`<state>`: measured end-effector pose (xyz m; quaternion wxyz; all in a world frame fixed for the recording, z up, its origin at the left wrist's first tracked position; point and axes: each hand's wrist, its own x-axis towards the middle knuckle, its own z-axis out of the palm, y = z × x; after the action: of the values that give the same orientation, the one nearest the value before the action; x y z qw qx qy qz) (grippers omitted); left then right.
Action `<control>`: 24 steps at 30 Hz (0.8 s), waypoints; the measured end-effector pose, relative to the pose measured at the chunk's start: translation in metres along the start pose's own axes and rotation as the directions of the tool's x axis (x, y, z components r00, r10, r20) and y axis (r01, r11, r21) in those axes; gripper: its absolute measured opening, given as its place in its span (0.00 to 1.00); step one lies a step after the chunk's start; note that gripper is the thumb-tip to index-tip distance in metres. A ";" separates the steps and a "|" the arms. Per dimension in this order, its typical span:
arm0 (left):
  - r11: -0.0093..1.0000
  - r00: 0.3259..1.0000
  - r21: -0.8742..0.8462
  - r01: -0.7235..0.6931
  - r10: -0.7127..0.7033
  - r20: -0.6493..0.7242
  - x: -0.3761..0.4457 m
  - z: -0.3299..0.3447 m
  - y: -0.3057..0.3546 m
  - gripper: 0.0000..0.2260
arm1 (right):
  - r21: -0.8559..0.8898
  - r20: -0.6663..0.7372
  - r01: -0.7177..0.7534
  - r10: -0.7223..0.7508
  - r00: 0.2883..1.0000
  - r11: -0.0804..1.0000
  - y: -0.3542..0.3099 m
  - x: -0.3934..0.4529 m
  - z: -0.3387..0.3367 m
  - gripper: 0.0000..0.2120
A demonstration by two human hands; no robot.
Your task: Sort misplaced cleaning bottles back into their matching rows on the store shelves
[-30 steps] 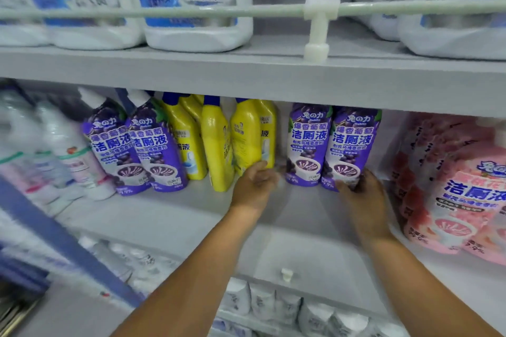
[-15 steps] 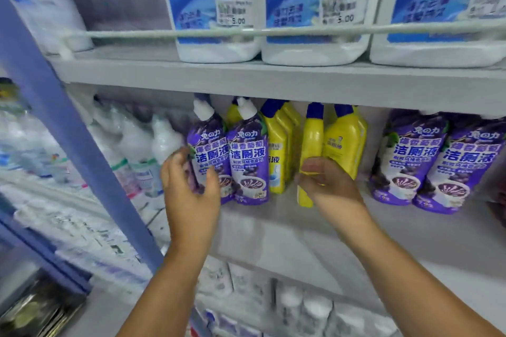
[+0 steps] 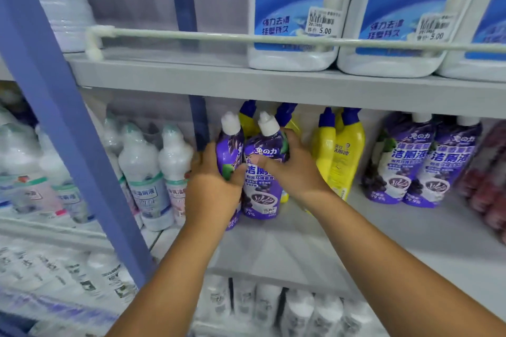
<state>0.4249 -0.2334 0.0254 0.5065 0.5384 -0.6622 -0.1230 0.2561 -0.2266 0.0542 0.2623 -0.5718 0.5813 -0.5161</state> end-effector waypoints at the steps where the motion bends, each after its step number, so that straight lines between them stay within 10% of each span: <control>1: 0.995 0.998 -0.088 0.055 -0.051 0.037 -0.008 0.003 -0.006 0.27 | 0.000 0.016 -0.019 0.019 1.000 1.000 0.007 -0.004 0.001 0.26; 13: 0.880 0.957 -0.376 0.289 -0.251 0.147 -0.058 0.005 -0.013 0.15 | 0.204 -0.143 -0.099 0.130 0.981 0.974 0.055 -0.053 -0.002 0.17; 24: 0.792 0.894 -0.473 0.386 -0.196 0.402 -0.103 0.067 0.079 0.11 | 0.322 -0.198 -0.035 0.103 0.975 0.946 0.083 -0.100 -0.161 0.17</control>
<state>0.3147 -0.1421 -0.0050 0.4927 0.4413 -0.5836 -0.4711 0.1003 -0.1003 0.0045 0.3052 -0.4432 0.5352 -0.6511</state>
